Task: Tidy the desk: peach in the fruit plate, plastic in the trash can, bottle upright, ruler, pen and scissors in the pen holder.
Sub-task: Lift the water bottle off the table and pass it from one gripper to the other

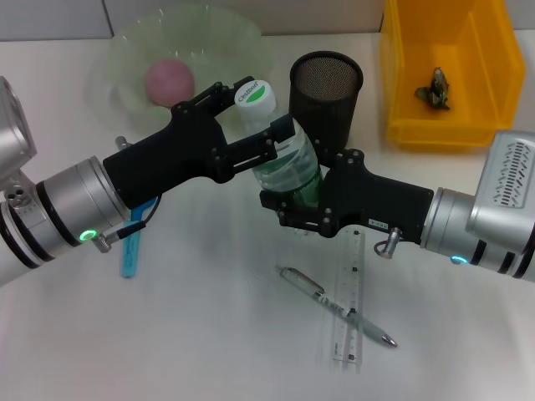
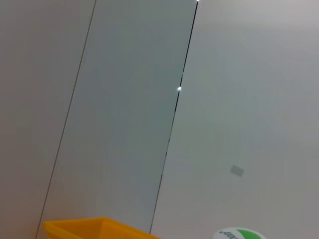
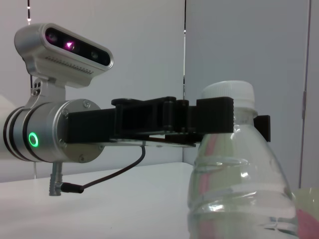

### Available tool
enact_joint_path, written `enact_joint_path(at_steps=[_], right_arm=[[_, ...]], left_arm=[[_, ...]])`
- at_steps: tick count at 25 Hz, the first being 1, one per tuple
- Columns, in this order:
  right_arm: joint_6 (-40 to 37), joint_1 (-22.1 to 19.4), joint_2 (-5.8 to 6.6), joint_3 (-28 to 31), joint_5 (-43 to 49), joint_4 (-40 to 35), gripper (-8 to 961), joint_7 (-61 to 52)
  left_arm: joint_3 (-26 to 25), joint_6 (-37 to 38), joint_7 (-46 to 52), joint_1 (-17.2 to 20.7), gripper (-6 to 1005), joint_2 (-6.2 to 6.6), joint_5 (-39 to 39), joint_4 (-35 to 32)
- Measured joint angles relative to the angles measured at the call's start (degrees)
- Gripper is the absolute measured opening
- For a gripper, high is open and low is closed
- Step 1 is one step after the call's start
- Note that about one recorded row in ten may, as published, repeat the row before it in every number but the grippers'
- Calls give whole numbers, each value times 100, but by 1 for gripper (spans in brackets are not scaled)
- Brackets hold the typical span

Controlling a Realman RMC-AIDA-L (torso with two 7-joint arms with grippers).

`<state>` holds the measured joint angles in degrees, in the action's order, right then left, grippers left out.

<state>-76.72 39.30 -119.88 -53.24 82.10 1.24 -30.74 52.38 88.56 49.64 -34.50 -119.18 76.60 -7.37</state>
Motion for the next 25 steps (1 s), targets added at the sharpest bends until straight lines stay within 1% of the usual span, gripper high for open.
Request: enact_joint_path(at_steps=[25], right_arm=[[-1, -2, 0, 7, -10, 16, 752, 0]], left_arm=[[0, 21, -13, -13, 753, 0, -15, 39]])
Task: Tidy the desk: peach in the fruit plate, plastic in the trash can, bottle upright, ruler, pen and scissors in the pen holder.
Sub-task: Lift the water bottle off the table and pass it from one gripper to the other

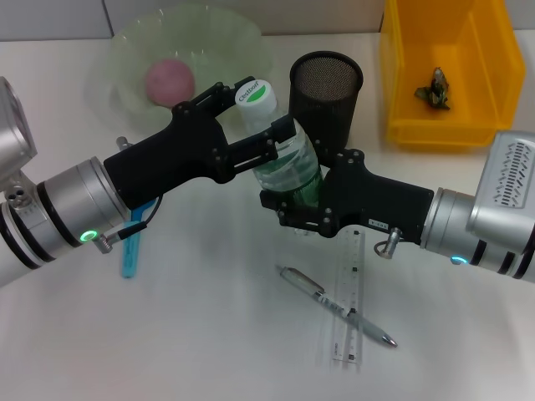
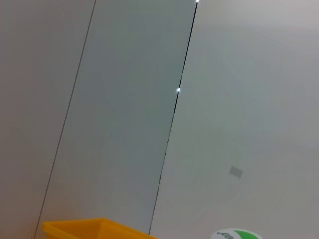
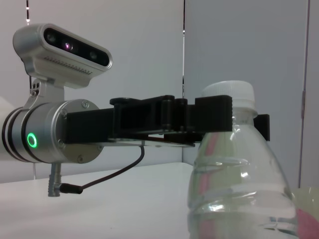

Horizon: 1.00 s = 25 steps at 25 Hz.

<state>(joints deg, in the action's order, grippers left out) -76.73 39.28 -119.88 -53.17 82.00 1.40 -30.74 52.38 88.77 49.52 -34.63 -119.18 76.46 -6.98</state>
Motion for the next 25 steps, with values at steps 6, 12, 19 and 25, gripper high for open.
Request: enact_joint_path(at_steps=[6, 12, 19, 25], right_arm=[[0, 0, 0, 0, 0, 1, 752, 0], [0, 0, 0, 0, 0, 1, 752, 0], [0, 0, 0, 0, 0, 1, 753, 0], [0, 0, 0, 0, 0, 0, 753, 0]], left_arm=[[0, 0, -19, 0, 750, 0, 0, 5], [0, 3, -10, -19, 747, 0, 1, 6], [4, -13, -4, -38, 745, 0, 1, 12], [9, -16, -18, -44, 742, 0, 1, 12]])
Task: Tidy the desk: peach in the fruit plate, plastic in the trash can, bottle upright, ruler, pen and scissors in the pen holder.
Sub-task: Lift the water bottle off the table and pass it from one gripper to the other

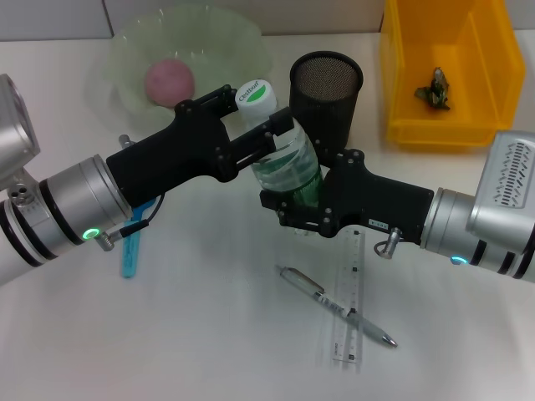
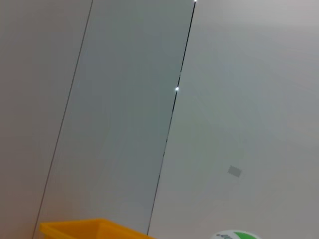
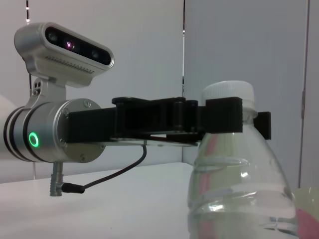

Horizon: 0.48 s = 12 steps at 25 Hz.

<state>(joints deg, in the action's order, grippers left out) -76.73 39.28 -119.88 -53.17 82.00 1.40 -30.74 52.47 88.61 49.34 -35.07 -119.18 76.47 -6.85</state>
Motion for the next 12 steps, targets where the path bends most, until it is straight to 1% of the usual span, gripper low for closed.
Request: enact_joint_path(at_steps=[6, 11, 12], right_arm=[[0, 0, 0, 0, 0, 0, 753, -2], [1, 0, 0, 0, 0, 0, 752, -3], [1, 0, 0, 0, 0, 0, 752, -3]], left_arm=[[-5, 6, -18, 0, 517, 0, 0, 0], [-8, -9, -22, 2, 449, 0, -8, 2], [-8, -9, -22, 2, 449, 0, -8, 2]])
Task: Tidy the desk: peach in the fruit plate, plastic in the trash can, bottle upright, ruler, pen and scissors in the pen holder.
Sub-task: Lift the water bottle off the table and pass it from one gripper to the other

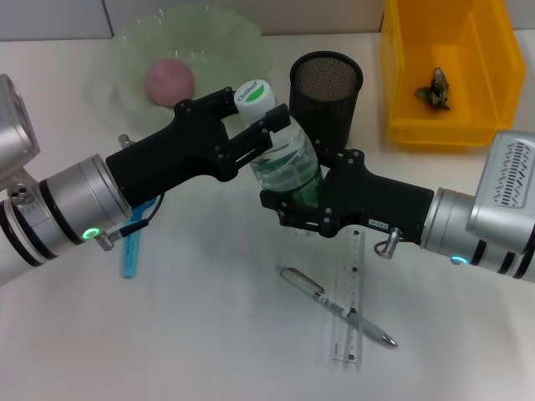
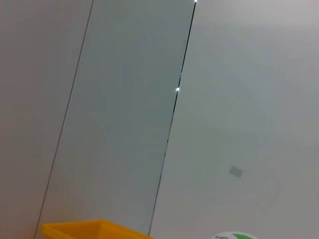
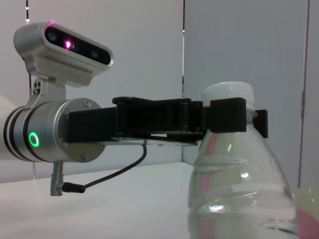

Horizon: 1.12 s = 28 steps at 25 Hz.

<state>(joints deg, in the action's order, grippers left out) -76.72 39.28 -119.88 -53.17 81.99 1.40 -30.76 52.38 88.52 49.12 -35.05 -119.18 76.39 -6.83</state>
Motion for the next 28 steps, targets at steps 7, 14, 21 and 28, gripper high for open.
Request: enact_joint_path(at_steps=[7, 14, 21, 28], right_arm=[[0, 6, 0, 0, 0, 0, 752, 0], [0, 18, 0, 0, 1, 0, 751, -1], [0, 34, 0, 2, -1, 0, 750, -1], [177, 157, 0, 8, -11, 92, 771, -78]], left_arm=[[-1, -40, 33, -4, 448, 0, -21, 2], [0, -55, 40, -10, 448, 0, -34, -3], [0, -60, 48, -11, 447, 0, -38, -18], [0, -77, 53, -11, 447, 1, -40, -25]])
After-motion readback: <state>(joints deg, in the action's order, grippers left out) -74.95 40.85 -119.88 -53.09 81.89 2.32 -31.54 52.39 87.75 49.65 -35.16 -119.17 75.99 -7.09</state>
